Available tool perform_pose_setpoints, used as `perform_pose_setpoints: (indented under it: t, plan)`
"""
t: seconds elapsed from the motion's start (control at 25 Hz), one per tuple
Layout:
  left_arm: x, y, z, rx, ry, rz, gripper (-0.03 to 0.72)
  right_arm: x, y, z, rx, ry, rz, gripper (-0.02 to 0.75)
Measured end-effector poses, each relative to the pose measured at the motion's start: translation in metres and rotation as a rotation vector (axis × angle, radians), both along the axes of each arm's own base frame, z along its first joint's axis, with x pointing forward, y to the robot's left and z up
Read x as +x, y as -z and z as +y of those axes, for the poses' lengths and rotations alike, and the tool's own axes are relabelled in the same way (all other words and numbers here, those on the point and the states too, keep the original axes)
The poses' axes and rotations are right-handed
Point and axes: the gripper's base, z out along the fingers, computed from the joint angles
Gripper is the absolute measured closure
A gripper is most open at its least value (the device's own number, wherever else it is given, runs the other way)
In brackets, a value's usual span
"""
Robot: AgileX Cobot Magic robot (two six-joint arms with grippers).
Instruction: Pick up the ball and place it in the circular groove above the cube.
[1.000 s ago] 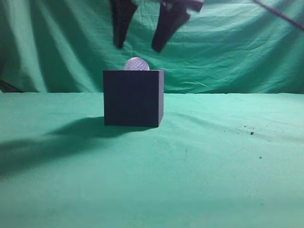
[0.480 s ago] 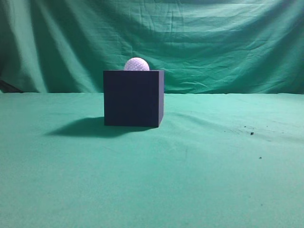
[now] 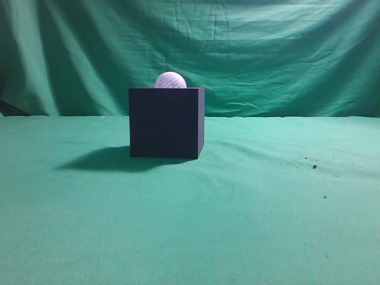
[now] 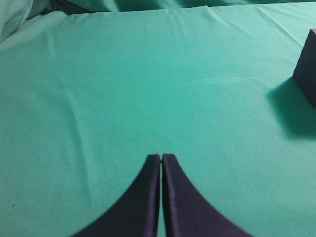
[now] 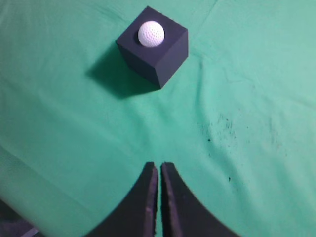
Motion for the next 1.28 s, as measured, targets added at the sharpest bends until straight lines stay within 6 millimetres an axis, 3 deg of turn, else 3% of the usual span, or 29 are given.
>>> perform_pose_setpoints:
  t: [0.24, 0.56, 0.76, 0.92, 1.28]
  plan:
    - [0.000, 0.000, 0.000, 0.000, 0.000, 0.000, 0.688, -0.043, 0.018, -0.037, 0.075, 0.002, -0.087, 0.738]
    - [0.000, 0.000, 0.000, 0.000, 0.000, 0.000, 0.688, -0.084, 0.022, -0.068, 0.121, -0.008, -0.109, 0.738]
    - [0.000, 0.000, 0.000, 0.000, 0.000, 0.000, 0.688, -0.085, 0.024, -0.069, 0.081, -0.065, -0.148, 0.738]
    - [0.000, 0.000, 0.000, 0.000, 0.000, 0.000, 0.688, -0.079, 0.040, -0.065, 0.079, -0.096, -0.221, 0.738]
    - [0.000, 0.000, 0.000, 0.000, 0.000, 0.000, 0.688, -0.074, 0.105, -0.082, 0.198, 0.171, -0.539, 0.738]
